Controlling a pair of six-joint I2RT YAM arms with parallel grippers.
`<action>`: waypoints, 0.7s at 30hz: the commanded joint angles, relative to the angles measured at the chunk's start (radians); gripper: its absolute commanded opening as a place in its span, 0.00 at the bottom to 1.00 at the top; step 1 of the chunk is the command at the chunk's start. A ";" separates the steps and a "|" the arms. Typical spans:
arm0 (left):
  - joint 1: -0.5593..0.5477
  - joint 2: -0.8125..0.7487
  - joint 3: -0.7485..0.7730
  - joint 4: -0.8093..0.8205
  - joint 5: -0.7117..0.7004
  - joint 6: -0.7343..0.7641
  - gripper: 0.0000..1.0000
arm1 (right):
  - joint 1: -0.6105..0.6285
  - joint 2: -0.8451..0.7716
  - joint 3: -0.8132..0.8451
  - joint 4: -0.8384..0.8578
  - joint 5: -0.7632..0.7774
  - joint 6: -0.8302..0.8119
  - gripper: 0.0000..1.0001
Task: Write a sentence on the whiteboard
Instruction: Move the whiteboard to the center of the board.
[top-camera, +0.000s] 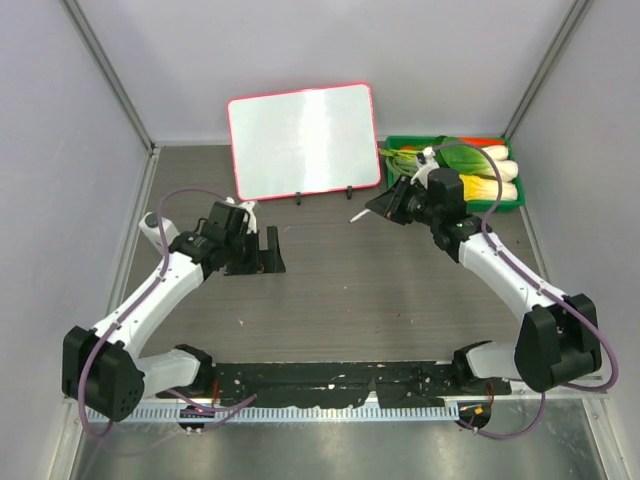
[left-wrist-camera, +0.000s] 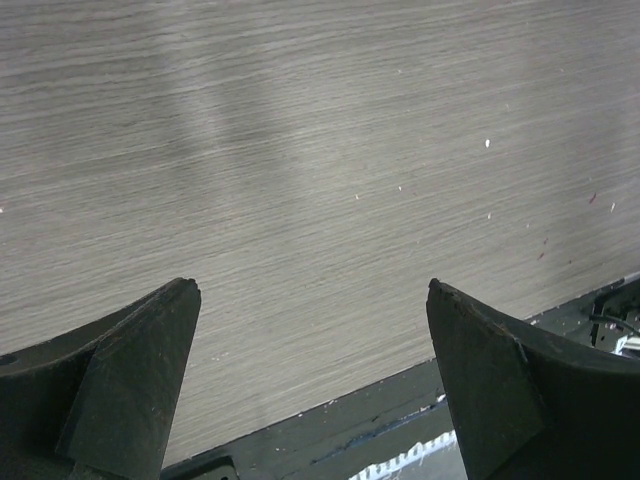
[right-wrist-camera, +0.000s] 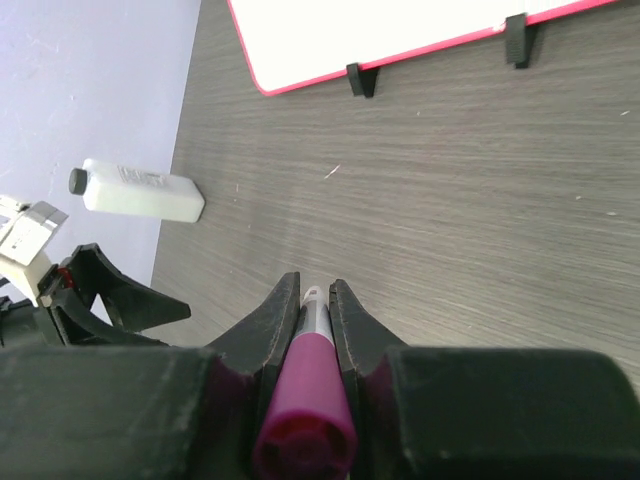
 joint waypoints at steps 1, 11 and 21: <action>-0.003 0.014 0.000 0.090 -0.069 -0.065 1.00 | -0.045 -0.071 0.003 0.006 -0.006 -0.049 0.01; -0.004 0.157 -0.015 0.267 -0.074 -0.112 1.00 | -0.072 -0.066 0.039 -0.100 -0.058 -0.144 0.01; -0.030 0.405 0.134 0.330 -0.177 -0.105 1.00 | -0.072 -0.091 -0.086 -0.010 -0.026 -0.110 0.02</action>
